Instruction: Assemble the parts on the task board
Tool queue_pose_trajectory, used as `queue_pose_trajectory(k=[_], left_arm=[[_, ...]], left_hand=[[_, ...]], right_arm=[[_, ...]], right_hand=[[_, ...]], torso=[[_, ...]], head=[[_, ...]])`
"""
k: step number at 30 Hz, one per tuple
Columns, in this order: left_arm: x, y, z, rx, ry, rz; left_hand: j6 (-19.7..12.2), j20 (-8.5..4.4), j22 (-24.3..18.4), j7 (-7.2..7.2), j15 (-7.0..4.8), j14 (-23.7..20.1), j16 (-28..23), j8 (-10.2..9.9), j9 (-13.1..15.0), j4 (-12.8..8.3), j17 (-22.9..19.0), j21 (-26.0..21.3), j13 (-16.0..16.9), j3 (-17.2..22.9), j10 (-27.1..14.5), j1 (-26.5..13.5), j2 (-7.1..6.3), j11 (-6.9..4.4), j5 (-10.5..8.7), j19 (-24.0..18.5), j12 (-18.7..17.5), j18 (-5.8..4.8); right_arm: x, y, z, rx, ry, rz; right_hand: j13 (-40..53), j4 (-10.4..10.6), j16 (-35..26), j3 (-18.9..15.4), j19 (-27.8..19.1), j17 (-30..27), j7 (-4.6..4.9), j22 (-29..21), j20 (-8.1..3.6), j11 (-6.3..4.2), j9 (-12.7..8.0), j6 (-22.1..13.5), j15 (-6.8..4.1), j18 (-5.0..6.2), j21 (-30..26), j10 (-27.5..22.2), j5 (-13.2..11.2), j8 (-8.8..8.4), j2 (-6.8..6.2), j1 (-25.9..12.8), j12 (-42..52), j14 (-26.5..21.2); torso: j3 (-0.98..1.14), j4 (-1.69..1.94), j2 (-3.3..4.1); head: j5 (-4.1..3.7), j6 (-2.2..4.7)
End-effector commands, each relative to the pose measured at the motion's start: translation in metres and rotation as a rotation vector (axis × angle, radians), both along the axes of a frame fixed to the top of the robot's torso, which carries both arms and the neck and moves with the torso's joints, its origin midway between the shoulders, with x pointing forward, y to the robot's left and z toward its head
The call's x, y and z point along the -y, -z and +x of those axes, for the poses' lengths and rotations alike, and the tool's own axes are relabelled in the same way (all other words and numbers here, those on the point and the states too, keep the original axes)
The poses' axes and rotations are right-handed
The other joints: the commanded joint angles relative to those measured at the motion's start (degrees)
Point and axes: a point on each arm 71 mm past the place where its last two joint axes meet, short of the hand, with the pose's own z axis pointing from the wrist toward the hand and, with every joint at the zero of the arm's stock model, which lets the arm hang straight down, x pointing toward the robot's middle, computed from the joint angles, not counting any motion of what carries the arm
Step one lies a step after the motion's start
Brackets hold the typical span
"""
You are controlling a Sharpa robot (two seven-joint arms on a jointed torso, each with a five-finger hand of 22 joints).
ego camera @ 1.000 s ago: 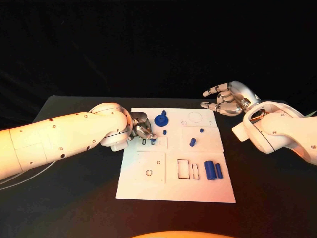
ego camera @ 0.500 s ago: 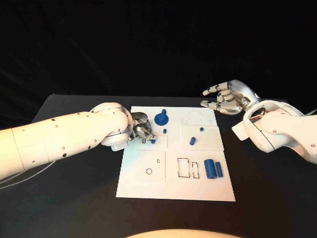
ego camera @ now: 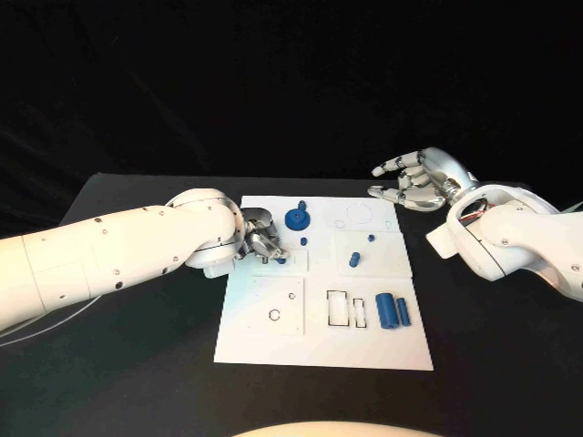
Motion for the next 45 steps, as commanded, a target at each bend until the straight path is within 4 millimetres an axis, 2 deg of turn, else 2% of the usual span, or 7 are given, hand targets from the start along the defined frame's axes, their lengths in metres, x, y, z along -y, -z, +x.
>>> queue_pose_trajectory(k=[1,13,28,29,38,45], left_arm=[[0.0,0.002,-0.002,-0.016,0.018,0.016],[0.0,0.002,-0.002,-0.016,0.019,0.019],[0.003,0.002,-0.002,-0.021,0.026,0.016],[0.003,0.002,-0.002,-0.021,0.028,0.016],[0.009,0.002,-0.003,-0.022,0.037,0.015],[0.013,0.002,-0.001,-0.019,0.038,0.014]], left_hand=[[0.47,-0.15,0.12,0.02,-0.4,5.21,0.33,0.23,0.11,-12.41,12.95,0.31,0.14,12.71,0.47,-0.84,-0.09,0.09,0.42,0.35,0.22,-0.49],[0.57,-0.18,0.21,-0.02,-0.44,5.24,0.38,0.31,0.25,-12.63,13.02,0.36,0.25,13.0,0.6,-1.19,-0.18,0.05,0.76,0.41,0.3,-0.51],[1.3,-0.39,1.44,-0.42,-0.69,5.76,1.11,0.8,0.89,-13.14,14.14,0.91,1.54,13.65,1.92,-3.21,-0.26,-0.27,2.17,1.16,1.27,-0.74],[1.55,-0.45,1.62,-0.55,-0.77,5.88,1.3,0.96,1.05,-13.11,14.43,0.99,1.91,13.67,2.29,-3.66,-0.16,-0.37,2.22,1.27,1.56,-0.78],[2.62,-0.82,2.94,-1.19,-1.2,6.16,1.73,1.55,1.71,-13.04,15.08,1.54,3.76,13.52,3.98,-5.23,0.35,-0.9,2.06,2.08,2.95,-1.04],[2.81,-0.94,3.08,-1.32,-1.31,6.16,1.73,1.64,1.87,-12.92,15.08,1.6,3.84,13.47,4.15,-5.63,0.63,-1.02,1.88,2.19,3.02,-1.06]], right_arm=[[-0.002,0.0,-0.001,0.001,-0.021,-0.003],[-0.001,0.0,-0.001,0.004,-0.016,-0.004],[0.001,0.0,-0.001,0.005,-0.01,-0.007],[0.001,0.0,-0.002,0.005,-0.01,-0.007],[0.001,0.0,-0.002,0.003,-0.008,-0.007],[0.0,0.0,-0.002,0.002,-0.01,-0.007]], right_hand=[[-0.09,0.25,-0.31,0.23,3.65,9.48,-0.09,11.67,0.35,-0.12,-0.07,-0.32,0.24,0.85,-0.12,-0.22,0.3,0.28,0.03,-0.47,-0.23,4.6],[-0.09,0.25,-0.31,0.23,3.65,9.48,-0.09,11.67,0.35,-0.12,-0.07,-0.32,0.24,0.85,-0.12,-0.22,0.3,0.28,0.03,-0.47,-0.23,4.6],[-0.09,0.41,-0.27,0.23,3.67,9.56,-0.09,11.69,0.34,-0.12,-0.1,-0.34,0.24,0.84,-0.11,-0.19,0.36,0.32,-0.01,-0.67,-0.21,4.62],[-0.09,0.41,-0.27,0.23,3.67,9.56,-0.09,11.69,0.34,-0.12,-0.1,-0.34,0.24,0.84,-0.11,-0.19,0.36,0.32,-0.01,-0.67,-0.21,4.62],[-0.09,0.41,-0.27,0.23,3.67,9.56,-0.09,11.69,0.34,-0.12,-0.1,-0.34,0.24,0.84,-0.11,-0.19,0.36,0.32,-0.01,-0.67,-0.21,4.62],[-0.08,0.48,-0.29,0.29,3.68,9.52,-0.11,11.69,0.33,-0.14,-0.14,-0.34,0.23,0.84,-0.11,-0.14,0.47,0.37,-0.05,-0.74,-0.16,4.62]], torso=[[-0.03,0.02,0.01],[-0.03,0.0,0.04],[0.04,-0.01,0.04],[0.01,0.0,0.0],[0.01,-0.06,0.04],[0.0,-0.04,0.11]], head=[[0.0,-0.06],[-0.03,-0.19],[-0.24,-0.36],[-0.45,-0.41],[-0.54,-0.36],[-0.71,-0.46]])
